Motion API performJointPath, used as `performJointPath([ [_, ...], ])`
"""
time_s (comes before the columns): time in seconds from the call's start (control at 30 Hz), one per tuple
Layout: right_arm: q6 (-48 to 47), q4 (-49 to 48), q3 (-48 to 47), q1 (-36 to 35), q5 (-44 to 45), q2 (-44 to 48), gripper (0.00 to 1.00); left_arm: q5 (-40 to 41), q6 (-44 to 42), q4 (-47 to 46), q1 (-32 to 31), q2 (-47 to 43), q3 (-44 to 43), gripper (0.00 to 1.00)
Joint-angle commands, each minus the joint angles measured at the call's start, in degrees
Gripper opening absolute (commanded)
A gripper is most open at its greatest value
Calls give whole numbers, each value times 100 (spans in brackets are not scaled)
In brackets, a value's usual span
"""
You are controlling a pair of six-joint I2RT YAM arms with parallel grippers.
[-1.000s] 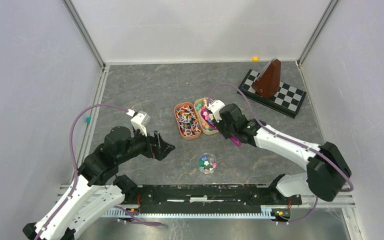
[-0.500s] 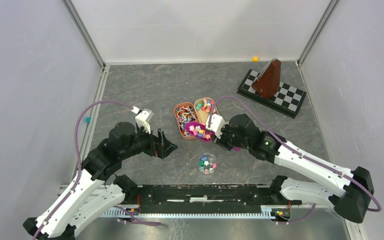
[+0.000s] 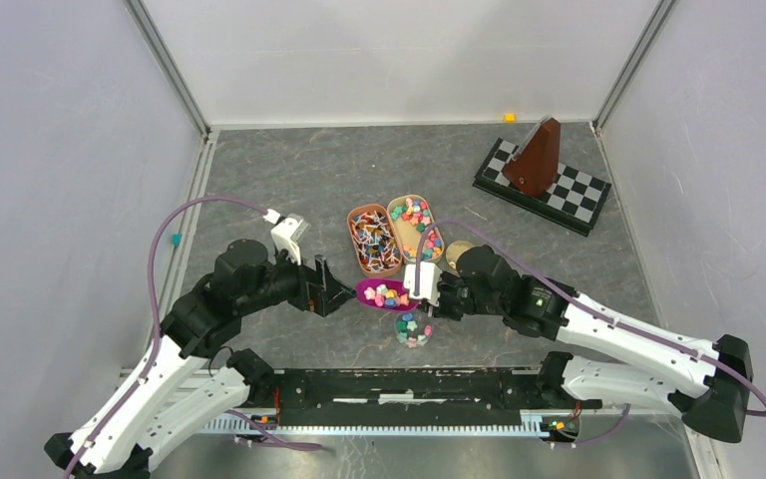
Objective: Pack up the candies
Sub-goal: Place the fake candies in the packing bottle.
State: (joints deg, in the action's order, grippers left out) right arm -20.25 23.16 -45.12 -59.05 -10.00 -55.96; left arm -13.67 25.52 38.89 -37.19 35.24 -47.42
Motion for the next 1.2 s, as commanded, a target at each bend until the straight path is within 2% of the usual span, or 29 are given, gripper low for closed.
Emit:
performJointPath([
  [0.0,-136,-267,-16,-111,-149,214,0,-293,155,-84,19,112,-146,100],
  [0.6,19,-542,30,-241,-358,1024,0,-338,217,-85,20,195,18,100],
  [0.97,501,-1057,57,-245,-666,1583,0,-404,223,-154,18,166,99,100],
  [1.17,549,-866,-77,-249,-571,1582,0,-428,218,-155,19,162,55,100],
])
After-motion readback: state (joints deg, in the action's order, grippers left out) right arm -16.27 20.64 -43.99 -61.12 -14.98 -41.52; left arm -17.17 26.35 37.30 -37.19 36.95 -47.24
